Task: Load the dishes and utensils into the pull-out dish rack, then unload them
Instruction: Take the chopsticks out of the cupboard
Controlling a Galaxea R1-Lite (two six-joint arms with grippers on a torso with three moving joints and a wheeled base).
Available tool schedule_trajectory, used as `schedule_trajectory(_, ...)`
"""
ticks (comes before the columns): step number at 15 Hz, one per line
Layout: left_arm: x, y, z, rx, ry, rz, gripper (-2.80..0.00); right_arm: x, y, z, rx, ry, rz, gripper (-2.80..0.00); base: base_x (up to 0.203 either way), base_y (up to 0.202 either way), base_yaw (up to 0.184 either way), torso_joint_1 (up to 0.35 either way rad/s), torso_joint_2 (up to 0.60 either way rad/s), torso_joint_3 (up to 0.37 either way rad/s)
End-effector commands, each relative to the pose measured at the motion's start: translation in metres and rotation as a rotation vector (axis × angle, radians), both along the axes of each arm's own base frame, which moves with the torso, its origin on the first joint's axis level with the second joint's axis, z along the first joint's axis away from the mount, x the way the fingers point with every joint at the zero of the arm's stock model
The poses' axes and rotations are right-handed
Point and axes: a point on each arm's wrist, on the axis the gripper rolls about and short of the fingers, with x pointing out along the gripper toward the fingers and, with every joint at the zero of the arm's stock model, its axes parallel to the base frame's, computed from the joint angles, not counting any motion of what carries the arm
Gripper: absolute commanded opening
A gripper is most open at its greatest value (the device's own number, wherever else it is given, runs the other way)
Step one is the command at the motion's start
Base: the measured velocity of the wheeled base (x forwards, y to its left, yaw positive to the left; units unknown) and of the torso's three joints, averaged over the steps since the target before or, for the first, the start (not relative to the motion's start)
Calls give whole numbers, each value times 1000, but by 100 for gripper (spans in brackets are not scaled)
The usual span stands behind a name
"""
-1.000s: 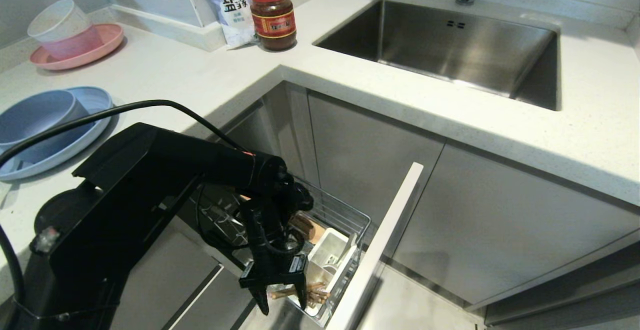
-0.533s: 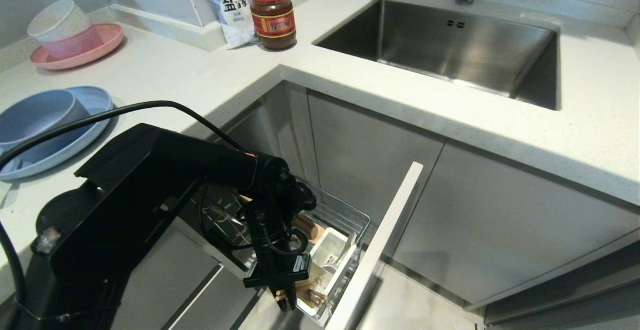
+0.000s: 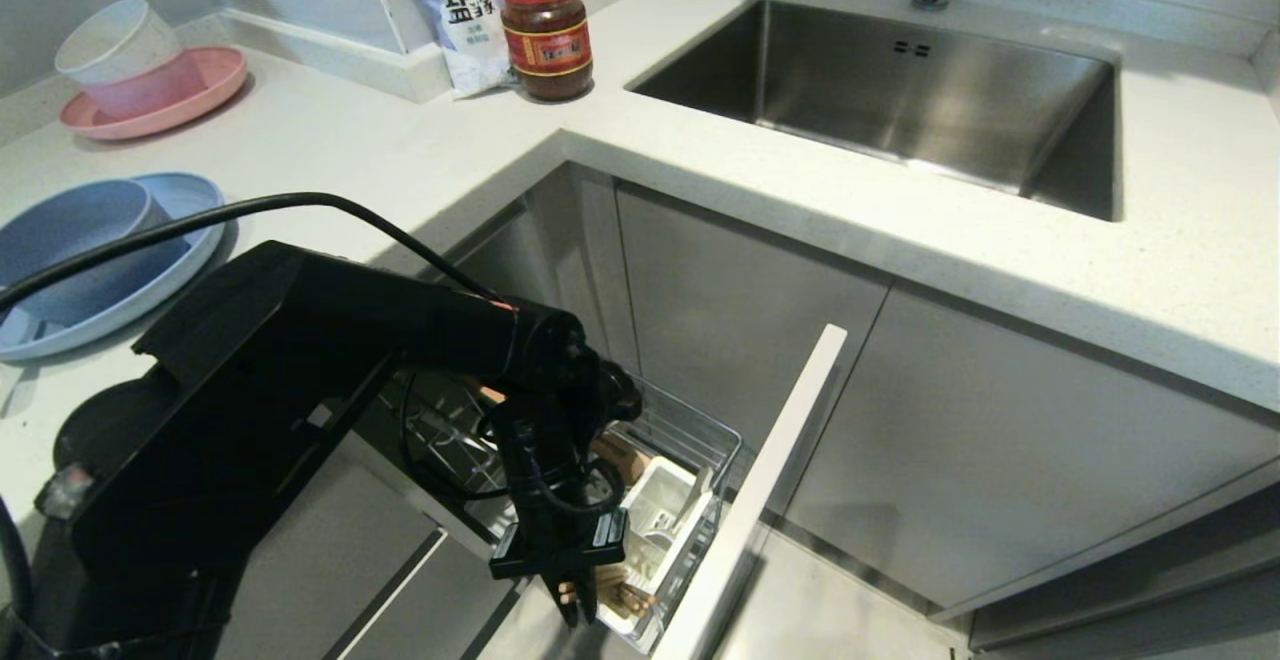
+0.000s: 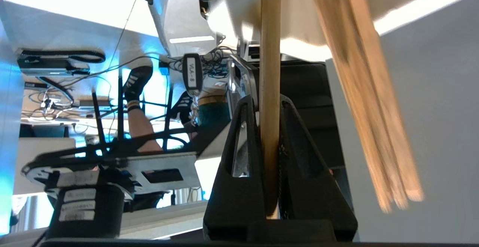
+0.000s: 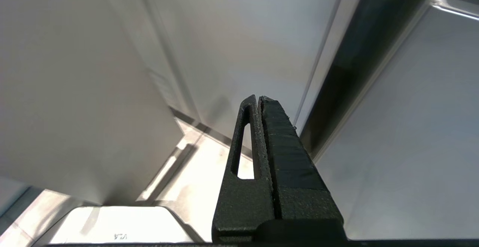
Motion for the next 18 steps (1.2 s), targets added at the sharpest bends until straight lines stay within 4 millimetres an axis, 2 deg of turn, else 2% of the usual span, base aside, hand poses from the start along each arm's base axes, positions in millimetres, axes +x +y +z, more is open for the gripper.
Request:
schedule_trajectory(1, -11, 2, 22, -14, -18, -6, -280, 0, 0, 0, 0, -3, -9, -280, 0, 0, 0, 0, 0, 0)
schedule_trajectory(11, -46, 18, 87, -42, -104, -37, -280, 0, 0, 0, 0, -3, -9, -280, 0, 0, 0, 0, 0, 0)
schedule_trajectory(18, -89, 35, 143, -106, -201, -78, -280, 0, 0, 0, 0, -3, -9, -280, 0, 0, 0, 0, 0, 0)
